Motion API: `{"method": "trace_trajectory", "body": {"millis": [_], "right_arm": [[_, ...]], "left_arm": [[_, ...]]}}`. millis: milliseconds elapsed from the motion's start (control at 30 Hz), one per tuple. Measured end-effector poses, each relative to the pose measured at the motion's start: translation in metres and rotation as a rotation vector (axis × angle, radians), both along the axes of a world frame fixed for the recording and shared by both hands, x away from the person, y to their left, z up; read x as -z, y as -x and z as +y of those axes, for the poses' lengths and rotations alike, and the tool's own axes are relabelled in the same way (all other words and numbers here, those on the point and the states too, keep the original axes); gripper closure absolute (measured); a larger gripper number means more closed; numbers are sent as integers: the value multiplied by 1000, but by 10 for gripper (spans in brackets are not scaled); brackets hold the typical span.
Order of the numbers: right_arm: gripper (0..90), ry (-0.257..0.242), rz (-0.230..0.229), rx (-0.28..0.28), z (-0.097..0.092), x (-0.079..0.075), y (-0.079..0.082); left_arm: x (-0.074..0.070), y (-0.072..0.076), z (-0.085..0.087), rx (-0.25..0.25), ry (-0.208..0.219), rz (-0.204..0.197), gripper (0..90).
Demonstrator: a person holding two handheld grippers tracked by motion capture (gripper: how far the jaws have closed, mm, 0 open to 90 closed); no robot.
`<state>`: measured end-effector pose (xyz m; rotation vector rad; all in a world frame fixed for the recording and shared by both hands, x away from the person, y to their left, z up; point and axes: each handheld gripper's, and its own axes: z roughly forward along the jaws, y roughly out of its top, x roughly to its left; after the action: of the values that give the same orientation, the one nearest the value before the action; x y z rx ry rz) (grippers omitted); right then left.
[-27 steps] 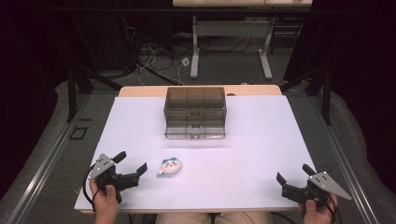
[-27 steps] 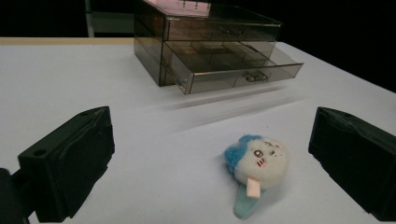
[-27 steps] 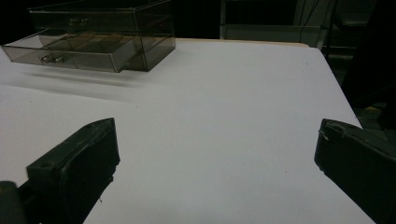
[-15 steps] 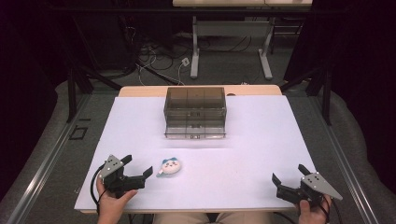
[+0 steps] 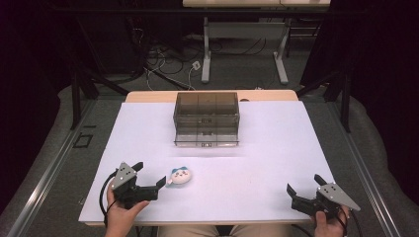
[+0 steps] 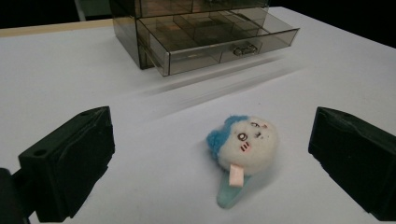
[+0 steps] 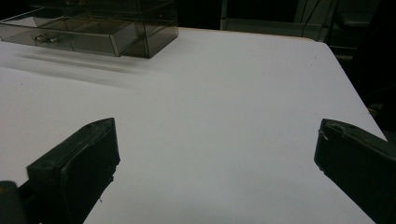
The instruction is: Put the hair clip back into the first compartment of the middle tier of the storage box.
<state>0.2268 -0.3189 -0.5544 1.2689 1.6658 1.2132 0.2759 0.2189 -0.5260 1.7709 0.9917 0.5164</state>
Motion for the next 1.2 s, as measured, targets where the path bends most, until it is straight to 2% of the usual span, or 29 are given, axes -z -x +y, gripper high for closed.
{"method": "trace_trajectory", "body": {"millis": [200, 333, 367, 533, 700, 833, 1000, 1067, 1100, 1200], "right_arm": [[0, 17, 4, -5, 1, 1, -1], [0, 18, 3, -7, 2, 1, -1], [0, 18, 3, -8, 2, 1, -1], [0, 13, 11, -14, 2, 2, -2], [0, 9, 9, -16, 3, 2, -2], [0, 12, 12, -15, 3, 2, -2], [0, 18, 16, -23, 3, 3, -2], [0, 16, 8, -20, 4, 3, -3], [0, 18, 11, -22, 3, 3, -3], [0, 18, 14, -22, 4, 3, -2]], "left_arm": [[-9, -5, 0, -6, -20, 25, 5], [-15, -8, 1, 11, 13, 56, 5], [-16, -9, 2, 17, -2, 52, 5], [-20, -14, 3, 16, 6, 72, 5], [-26, -19, 1, 22, -37, 80, 15], [-30, -24, -2, 43, -56, 115, 25], [-34, -32, -10, 66, -130, 128, 25], [-35, -33, -11, 72, -139, 129, 25], [-36, -35, -14, 81, -159, 134, 26], [-36, -37, -17, 90, -169, 149, 28]]}}
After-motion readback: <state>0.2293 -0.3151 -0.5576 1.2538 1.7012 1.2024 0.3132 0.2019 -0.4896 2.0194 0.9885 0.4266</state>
